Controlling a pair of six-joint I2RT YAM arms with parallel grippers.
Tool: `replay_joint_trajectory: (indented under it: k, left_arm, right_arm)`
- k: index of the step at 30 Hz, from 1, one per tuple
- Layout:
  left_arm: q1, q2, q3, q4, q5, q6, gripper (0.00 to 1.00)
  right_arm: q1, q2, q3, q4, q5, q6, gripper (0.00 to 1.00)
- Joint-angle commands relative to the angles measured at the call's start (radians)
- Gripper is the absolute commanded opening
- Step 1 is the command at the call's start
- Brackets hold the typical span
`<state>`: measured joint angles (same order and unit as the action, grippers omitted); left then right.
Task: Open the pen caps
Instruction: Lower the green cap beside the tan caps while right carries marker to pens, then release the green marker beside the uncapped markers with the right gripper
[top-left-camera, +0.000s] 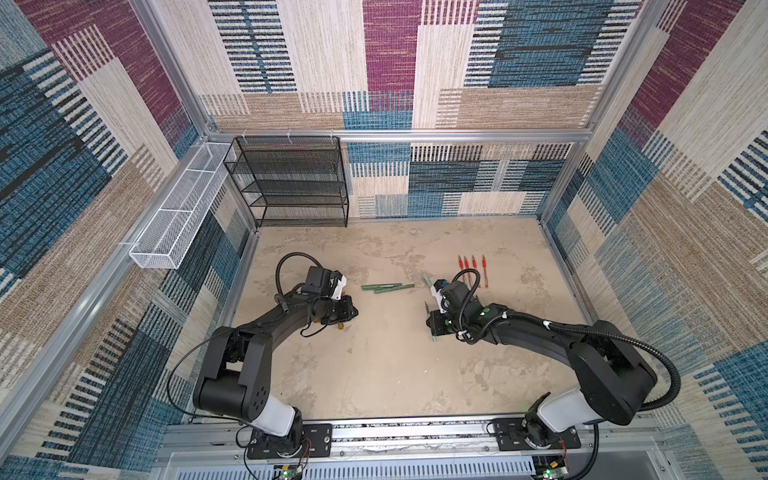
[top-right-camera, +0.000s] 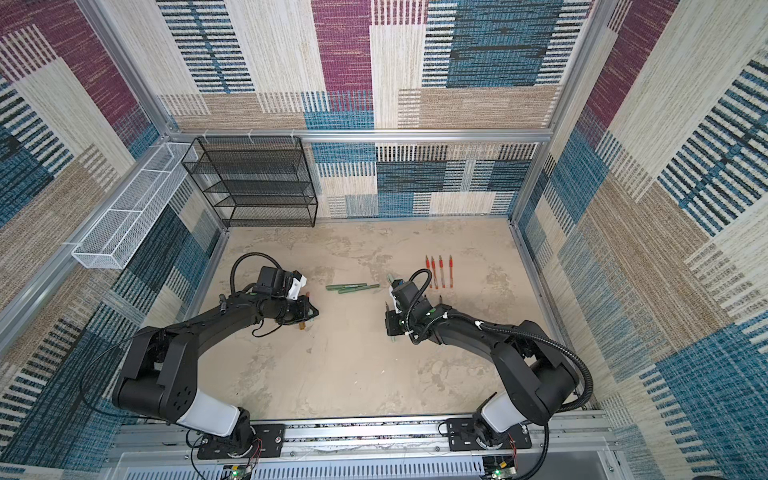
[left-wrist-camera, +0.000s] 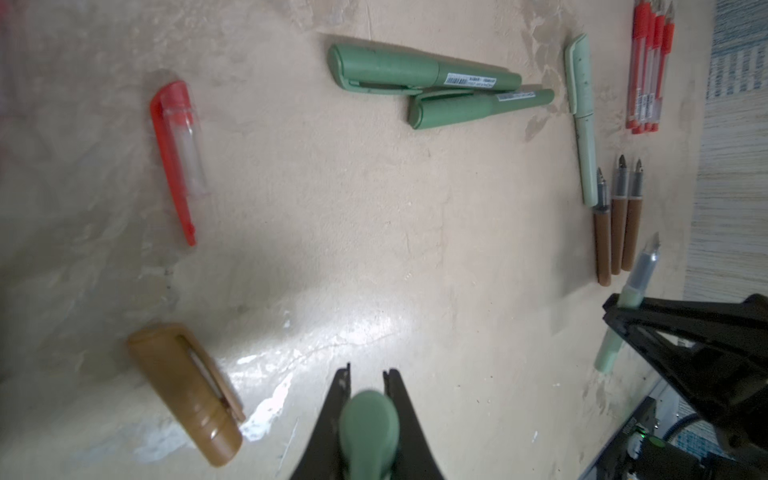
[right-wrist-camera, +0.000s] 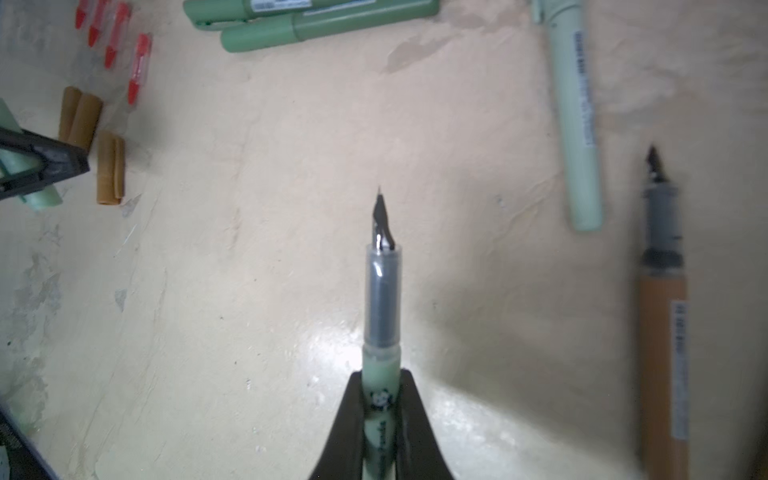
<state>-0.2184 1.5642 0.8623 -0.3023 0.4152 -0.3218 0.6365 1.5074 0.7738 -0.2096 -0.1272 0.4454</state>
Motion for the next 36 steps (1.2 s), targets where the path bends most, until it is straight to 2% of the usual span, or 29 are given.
replay_joint_trajectory:
  k: [1, 8, 12, 18, 26, 31, 36]
  left_arm:
    - [-0.001, 0.031, 0.013, -0.048, -0.051, 0.071, 0.0]
    - [-0.004, 0.066, 0.005, -0.066, -0.119, 0.075, 0.14]
    - [-0.004, 0.099, 0.016, -0.081, -0.151, 0.077, 0.29]
    - [-0.004, 0.093, 0.023, -0.097, -0.185, 0.084, 0.43]
    - [-0.004, -0.009, 0.024, -0.107, -0.169, 0.092, 0.44]
    - [-0.004, -0.111, 0.028, -0.098, -0.175, 0.127, 0.47]
    - [0.009, -0.207, 0.017, -0.082, -0.175, 0.155, 0.52]
  right_arm:
    - [-0.02, 0.017, -0.003, -0.004, 0.002, -0.026, 0.0]
    - [-0.072, 0.095, 0.019, -0.037, -0.024, -0.058, 0.0]
    - [-0.099, 0.127, 0.028, -0.055, -0.022, -0.06, 0.0]
    - [-0.123, 0.136, 0.031, -0.084, 0.014, -0.074, 0.01]
    - [-0.162, 0.123, 0.031, -0.123, 0.055, -0.088, 0.05]
    - [-0.171, 0.109, 0.041, -0.141, 0.071, -0.086, 0.13]
    - [-0.176, 0.113, 0.07, -0.173, 0.077, -0.084, 0.27]
